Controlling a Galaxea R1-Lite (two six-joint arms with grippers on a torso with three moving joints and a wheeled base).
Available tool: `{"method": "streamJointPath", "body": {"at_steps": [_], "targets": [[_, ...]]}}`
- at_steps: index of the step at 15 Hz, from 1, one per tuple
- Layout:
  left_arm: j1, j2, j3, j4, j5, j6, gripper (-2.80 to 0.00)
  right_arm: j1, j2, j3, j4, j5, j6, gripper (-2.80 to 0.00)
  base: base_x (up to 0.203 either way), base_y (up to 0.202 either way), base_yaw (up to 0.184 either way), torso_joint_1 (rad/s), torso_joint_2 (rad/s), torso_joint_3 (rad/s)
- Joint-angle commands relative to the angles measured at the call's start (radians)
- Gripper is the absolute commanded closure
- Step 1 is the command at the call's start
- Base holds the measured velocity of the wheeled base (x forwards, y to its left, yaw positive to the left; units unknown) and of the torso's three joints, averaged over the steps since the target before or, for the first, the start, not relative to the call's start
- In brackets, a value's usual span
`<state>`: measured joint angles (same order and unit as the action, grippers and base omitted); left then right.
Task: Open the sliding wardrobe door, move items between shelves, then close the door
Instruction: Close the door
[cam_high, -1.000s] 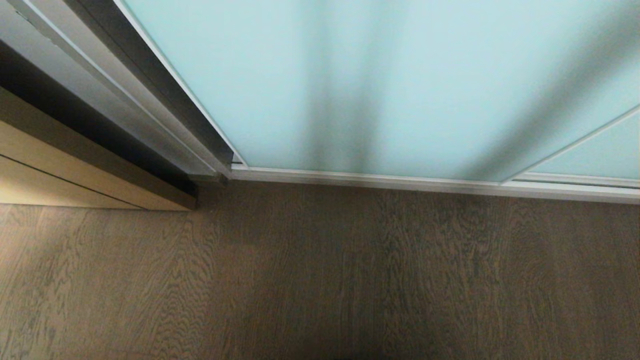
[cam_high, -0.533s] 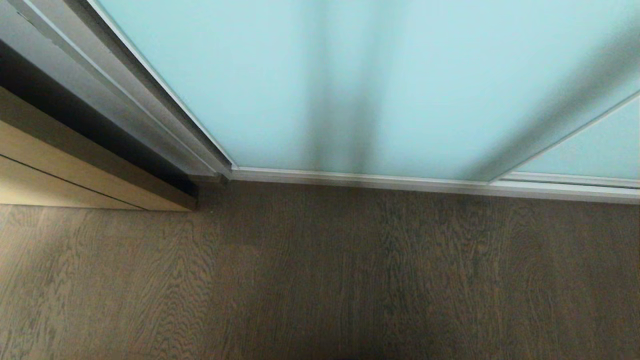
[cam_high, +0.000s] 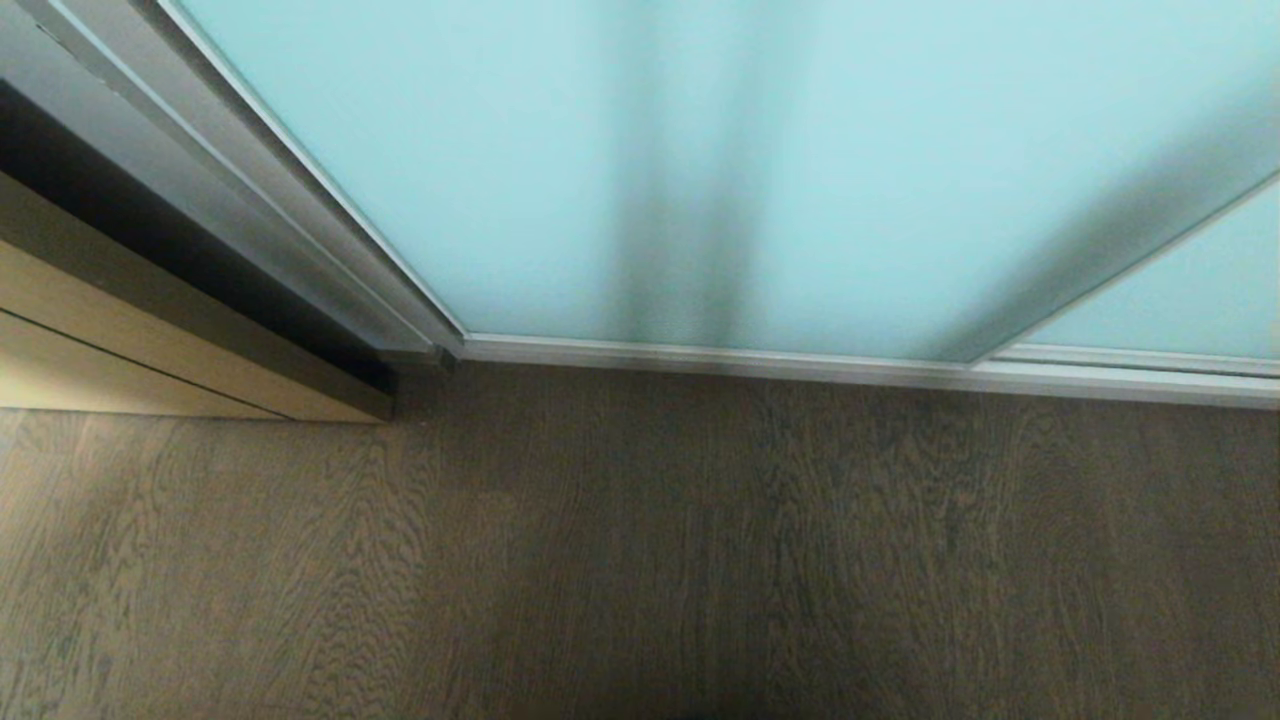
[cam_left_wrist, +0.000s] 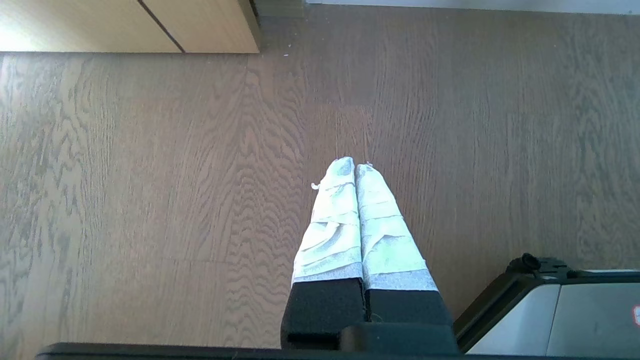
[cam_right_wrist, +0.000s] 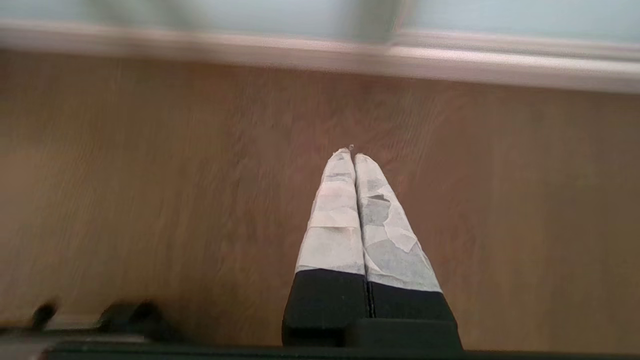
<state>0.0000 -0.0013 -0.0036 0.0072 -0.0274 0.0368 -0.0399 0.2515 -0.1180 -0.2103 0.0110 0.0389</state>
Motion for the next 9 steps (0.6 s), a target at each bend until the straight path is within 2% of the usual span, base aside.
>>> {"method": "streamJointPath", "body": {"at_steps": [1, 4, 6, 9], "targets": [[0.0, 0.001, 0.0, 0.0, 0.0, 0.0, 0.0, 0.067, -0.07, 0.046, 0.019, -0.001, -0.009, 0.0, 0.0, 0.0, 0.0, 0.0, 0.0, 0.0], [0.0, 0.001, 0.001, 0.0, 0.0, 0.0, 0.0, 0.05, -0.242, 0.098, 0.103, -0.004, -0.018, 0.0, 0.0, 0.0, 0.0, 0.0, 0.0, 0.0], [0.0, 0.001, -0.001, 0.0, 0.0, 0.0, 0.0, 0.043, -0.255, 0.119, 0.174, -0.019, 0.038, 0.0, 0.0, 0.0, 0.0, 0.0, 0.0, 0.0], [0.0, 0.001, 0.001, 0.0, 0.0, 0.0, 0.0, 0.043, -0.255, 0.12, 0.176, -0.024, 0.029, 0.0, 0.0, 0.0, 0.0, 0.0, 0.0, 0.0]]}}
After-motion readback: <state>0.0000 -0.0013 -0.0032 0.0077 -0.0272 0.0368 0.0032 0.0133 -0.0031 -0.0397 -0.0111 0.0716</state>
